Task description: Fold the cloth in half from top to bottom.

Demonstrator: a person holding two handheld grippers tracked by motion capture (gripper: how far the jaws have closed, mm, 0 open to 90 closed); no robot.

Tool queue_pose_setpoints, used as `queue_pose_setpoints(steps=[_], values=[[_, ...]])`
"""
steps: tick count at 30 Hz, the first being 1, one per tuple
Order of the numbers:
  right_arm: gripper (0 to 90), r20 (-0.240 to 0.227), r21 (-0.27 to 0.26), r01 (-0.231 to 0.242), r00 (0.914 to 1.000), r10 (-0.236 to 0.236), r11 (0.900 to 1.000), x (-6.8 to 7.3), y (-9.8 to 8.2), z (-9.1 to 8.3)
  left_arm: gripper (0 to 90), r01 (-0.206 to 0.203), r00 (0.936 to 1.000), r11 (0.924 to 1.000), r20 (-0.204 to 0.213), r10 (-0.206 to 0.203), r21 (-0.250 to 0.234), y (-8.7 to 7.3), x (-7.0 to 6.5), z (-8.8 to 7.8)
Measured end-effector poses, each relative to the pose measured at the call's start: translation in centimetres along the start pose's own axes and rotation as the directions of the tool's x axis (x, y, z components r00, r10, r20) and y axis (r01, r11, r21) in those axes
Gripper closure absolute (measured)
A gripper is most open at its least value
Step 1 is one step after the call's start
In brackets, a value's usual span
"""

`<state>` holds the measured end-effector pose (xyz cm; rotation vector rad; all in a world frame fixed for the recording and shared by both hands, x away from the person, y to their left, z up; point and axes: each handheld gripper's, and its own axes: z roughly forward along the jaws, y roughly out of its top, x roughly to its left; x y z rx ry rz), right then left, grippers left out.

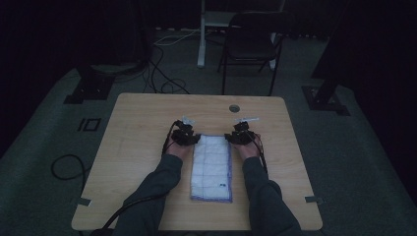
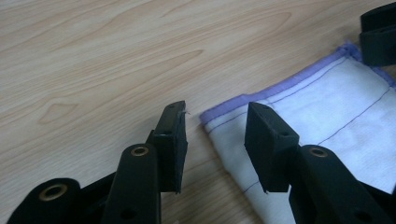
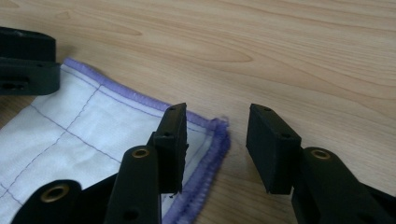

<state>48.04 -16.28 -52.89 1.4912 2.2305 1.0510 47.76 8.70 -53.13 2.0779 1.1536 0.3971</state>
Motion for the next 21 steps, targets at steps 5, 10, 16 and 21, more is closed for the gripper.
queue_pose_setpoints(steps=[5,10,16,21], values=[[56.2,0.003,0.022,0.009,1.0000,-0.009,1.000,0.3,-0.1,0.5,58.5,0.007,1.0000,0.9999,0.002,-0.007,0.013,0.0,0.0,0.3],[56.8,0.000,0.016,0.011,0.9999,-0.011,1.000,0.7,-0.4,0.6,56.4,0.018,0.9998,0.9998,0.004,-0.018,0.010,-0.2,0.2,0.5],[63.6,0.051,0.033,0.064,0.9966,-0.066,0.997,1.6,-0.5,0.7,55.0,0.003,1.0000,0.9994,0.009,-0.003,0.033,0.0,-0.2,0.5],[74.2,0.038,0.040,0.073,0.9965,-0.074,0.997,2.0,-0.4,0.7,63.0,0.004,0.9991,0.9986,0.042,-0.006,0.053,0.2,-0.4,0.5]])
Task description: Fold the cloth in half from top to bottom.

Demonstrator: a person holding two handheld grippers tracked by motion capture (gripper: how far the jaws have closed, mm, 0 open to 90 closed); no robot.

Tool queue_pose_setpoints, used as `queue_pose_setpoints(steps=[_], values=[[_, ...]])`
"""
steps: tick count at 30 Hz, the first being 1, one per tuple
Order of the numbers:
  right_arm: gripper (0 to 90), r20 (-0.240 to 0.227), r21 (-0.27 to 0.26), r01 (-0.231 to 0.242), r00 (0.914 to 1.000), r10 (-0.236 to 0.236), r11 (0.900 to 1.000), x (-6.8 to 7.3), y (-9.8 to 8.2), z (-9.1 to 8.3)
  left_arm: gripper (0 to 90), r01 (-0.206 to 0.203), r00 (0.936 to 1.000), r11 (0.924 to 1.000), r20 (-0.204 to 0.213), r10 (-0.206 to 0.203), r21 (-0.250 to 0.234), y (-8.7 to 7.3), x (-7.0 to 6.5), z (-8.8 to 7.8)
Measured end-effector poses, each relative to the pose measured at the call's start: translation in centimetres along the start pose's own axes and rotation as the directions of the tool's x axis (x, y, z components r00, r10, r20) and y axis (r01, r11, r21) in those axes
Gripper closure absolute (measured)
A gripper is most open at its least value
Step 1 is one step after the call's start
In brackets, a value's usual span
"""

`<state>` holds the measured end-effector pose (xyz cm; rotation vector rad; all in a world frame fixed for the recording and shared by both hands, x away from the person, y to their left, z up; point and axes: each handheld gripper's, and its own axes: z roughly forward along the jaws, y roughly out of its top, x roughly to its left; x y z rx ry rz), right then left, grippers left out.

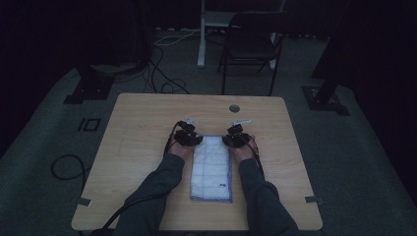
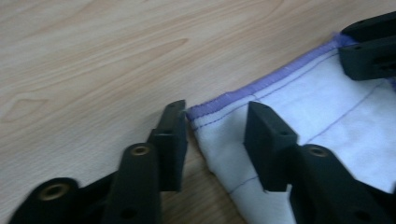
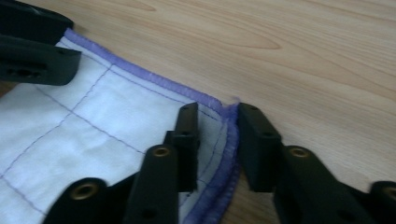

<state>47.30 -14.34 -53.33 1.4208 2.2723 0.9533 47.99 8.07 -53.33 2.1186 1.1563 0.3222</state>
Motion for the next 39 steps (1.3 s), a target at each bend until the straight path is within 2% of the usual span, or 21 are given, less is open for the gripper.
queue_pose_setpoints(steps=[5,7,10,12,16,20,27,29,31,39], values=[[80.7,-0.019,0.000,-0.009,0.9998,0.009,1.000,-0.1,0.0,0.0,75.6,-0.013,0.9998,0.9993,0.013,0.013,0.035,0.4,-0.2,0.1],[82.1,-0.017,-0.003,0.001,0.9999,-0.001,1.000,0.1,0.0,0.0,80.7,-0.017,0.9998,0.9989,0.014,0.016,0.045,0.5,-0.4,0.0],[82.9,-0.013,-0.007,0.019,0.9997,-0.019,1.000,0.1,0.0,0.0,84.6,-0.027,0.9996,0.9985,0.001,0.027,0.047,0.6,-0.6,0.0],[82.9,-0.017,-0.014,0.015,0.9997,-0.015,1.000,0.0,0.1,-0.1,85.4,-0.029,0.9996,0.9984,0.002,0.029,0.049,0.6,-0.5,-0.1],[82.9,-0.020,-0.039,0.020,0.9996,-0.021,0.999,-0.1,0.3,-0.5,86.1,-0.021,0.9998,0.9993,0.000,0.021,0.031,0.7,-0.4,-0.3],[82.9,0.003,-0.065,0.047,0.9989,-0.047,0.997,0.1,0.6,-1.0,86.4,-0.052,0.9983,0.9986,-0.027,0.052,0.005,1.1,-0.8,-0.9],[82.9,0.012,-0.109,0.051,0.9987,-0.050,0.993,0.0,1.4,-2.0,86.7,-0.052,0.9984,0.9972,-0.022,0.051,-0.053,2.2,-0.8,-2.3],[82.8,0.014,-0.118,0.055,0.9985,-0.054,0.991,0.0,1.6,-2.3,86.6,-0.055,0.9984,0.9969,-0.020,0.054,-0.057,2.3,-0.8,-2.4],[82.8,0.012,-0.146,0.050,0.9987,-0.049,0.988,-0.1,1.9,-3.0,86.6,-0.053,0.9986,0.9951,-0.015,0.052,-0.083,2.6,-0.8,-3.1],[82.8,0.006,-0.188,0.059,0.9982,-0.059,0.980,0.2,2.0,-4.6,86.6,-0.082,0.9966,0.9885,-0.015,0.081,-0.127,3.0,-1.4,-4.7]])
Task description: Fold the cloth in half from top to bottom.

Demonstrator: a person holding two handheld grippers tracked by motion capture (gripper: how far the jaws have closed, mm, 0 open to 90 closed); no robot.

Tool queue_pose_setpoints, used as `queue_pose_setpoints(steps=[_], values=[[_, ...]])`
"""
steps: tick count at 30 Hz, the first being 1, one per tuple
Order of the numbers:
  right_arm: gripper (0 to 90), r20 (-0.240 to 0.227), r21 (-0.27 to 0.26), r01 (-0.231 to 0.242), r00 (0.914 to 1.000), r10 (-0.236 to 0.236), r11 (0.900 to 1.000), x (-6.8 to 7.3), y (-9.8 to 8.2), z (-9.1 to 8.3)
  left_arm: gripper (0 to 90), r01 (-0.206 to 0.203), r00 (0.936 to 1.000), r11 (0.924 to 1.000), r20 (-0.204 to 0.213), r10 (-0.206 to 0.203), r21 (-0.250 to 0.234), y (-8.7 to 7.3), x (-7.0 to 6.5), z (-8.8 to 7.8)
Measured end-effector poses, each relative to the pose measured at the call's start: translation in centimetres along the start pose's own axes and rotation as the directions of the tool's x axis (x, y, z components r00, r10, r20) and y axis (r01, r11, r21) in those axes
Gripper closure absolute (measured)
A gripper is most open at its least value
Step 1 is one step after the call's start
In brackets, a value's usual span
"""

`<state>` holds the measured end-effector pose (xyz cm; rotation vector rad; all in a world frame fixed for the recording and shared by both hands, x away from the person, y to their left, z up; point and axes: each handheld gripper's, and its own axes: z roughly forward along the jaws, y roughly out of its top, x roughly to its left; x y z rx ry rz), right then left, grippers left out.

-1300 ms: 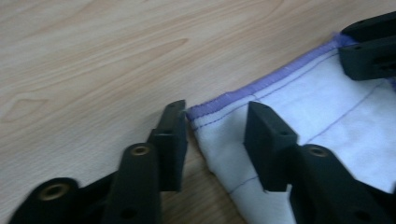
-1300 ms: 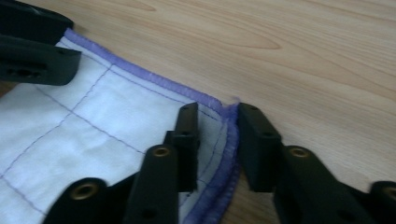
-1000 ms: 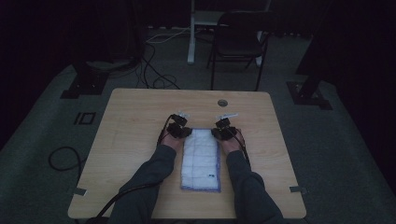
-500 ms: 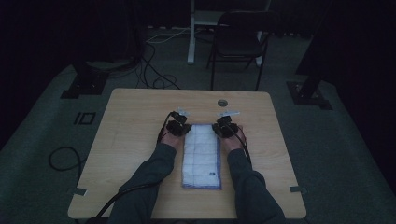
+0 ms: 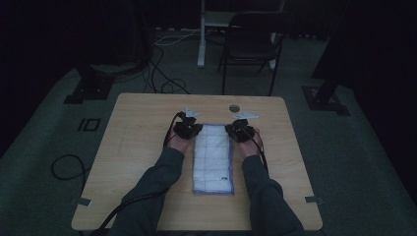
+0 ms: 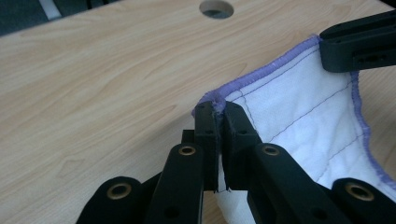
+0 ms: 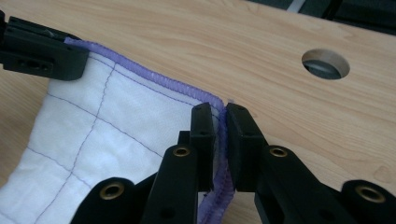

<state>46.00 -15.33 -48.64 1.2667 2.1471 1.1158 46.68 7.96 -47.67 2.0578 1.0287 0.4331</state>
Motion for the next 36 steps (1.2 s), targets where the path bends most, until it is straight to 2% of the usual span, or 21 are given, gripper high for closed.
queue_pose_setpoints(steps=[4,12,32,36], values=[[82.7,-0.012,-0.027,-0.004,0.9999,0.004,1.000,0.2,-0.3,-0.8,86.6,0.001,1.0000,0.9999,0.007,-0.001,-0.015,-0.2,-0.2,-0.6],[82.7,-0.016,-0.046,0.007,0.9998,-0.007,0.999,0.5,-0.6,-2.1,86.6,-0.007,0.9997,0.9988,0.024,0.008,-0.049,-0.3,-1.2,-2.1],[82.6,-0.038,-0.078,0.052,0.9977,-0.055,0.996,1.6,-0.5,-4.7,86.5,-0.016,0.9980,0.9951,0.059,0.022,-0.098,-1.2,-2.2,-4.9],[82.6,-0.043,-0.085,0.062,0.9969,-0.066,0.994,2.0,-0.5,-5.2,86.5,-0.002,0.9983,0.9928,0.057,0.009,-0.120,-1.6,-2.4,-5.4]])
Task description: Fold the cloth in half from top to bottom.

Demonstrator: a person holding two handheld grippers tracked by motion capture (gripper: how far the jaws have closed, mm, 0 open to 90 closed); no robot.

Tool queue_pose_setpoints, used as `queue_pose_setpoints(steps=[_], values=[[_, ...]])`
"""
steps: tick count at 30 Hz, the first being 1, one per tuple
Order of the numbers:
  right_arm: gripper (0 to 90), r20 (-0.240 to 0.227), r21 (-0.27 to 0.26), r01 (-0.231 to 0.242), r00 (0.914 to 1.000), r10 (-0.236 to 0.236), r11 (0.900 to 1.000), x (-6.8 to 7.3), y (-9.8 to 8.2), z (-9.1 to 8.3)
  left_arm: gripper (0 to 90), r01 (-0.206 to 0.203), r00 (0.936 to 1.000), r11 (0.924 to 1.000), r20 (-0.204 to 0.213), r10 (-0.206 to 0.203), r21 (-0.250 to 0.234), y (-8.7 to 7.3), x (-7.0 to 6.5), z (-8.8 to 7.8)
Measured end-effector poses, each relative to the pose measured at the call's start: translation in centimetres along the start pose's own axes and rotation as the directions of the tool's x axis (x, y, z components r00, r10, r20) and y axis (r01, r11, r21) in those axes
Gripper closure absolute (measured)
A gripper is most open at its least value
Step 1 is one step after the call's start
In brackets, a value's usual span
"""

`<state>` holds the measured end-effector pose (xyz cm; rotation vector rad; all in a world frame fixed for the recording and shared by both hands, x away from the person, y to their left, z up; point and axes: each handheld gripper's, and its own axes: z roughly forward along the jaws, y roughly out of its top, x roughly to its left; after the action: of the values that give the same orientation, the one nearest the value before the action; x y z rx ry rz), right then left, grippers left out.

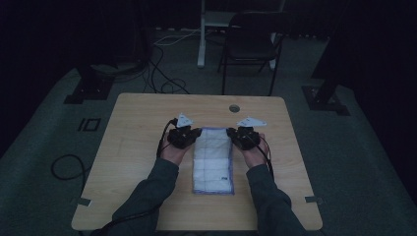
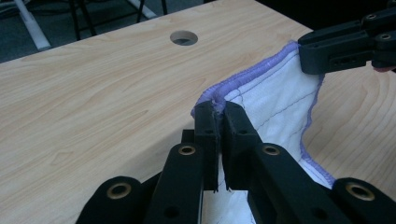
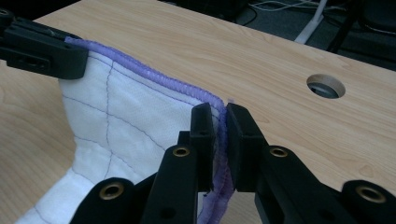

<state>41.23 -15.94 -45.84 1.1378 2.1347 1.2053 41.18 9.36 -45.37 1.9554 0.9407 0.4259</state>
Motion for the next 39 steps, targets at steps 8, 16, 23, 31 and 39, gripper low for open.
queue_pose_setpoints(steps=[8,16,23,31,39], values=[[82.6,-0.010,-0.012,0.011,0.9999,-0.012,1.000,0.4,0.1,-0.7,86.5,0.009,0.9999,0.9999,0.006,-0.009,-0.014,-0.2,-0.3,-0.8],[82.4,-0.024,-0.023,0.013,0.9996,-0.013,1.000,0.9,-0.4,-1.7,86.4,0.011,0.9997,0.9996,0.024,-0.011,-0.027,-0.9,-1.0,-1.7],[82.4,-0.040,-0.025,0.012,0.9991,-0.014,1.000,1.2,-0.9,-2.2,86.4,0.011,0.9995,0.9994,0.031,-0.010,-0.033,-1.4,-1.4,-2.2],[82.3,-0.058,-0.019,0.015,0.9982,-0.016,1.000,1.7,-1.6,-2.6,86.3,0.012,0.9991,0.9995,0.040,-0.011,-0.028,-2.2,-1.8,-2.7],[82.2,-0.074,-0.018,0.014,0.9972,-0.016,1.000,2.1,-2.2,-3.2,86.3,0.017,0.9983,0.9993,0.055,-0.015,-0.033,-3.0,-2.2,-3.3]])
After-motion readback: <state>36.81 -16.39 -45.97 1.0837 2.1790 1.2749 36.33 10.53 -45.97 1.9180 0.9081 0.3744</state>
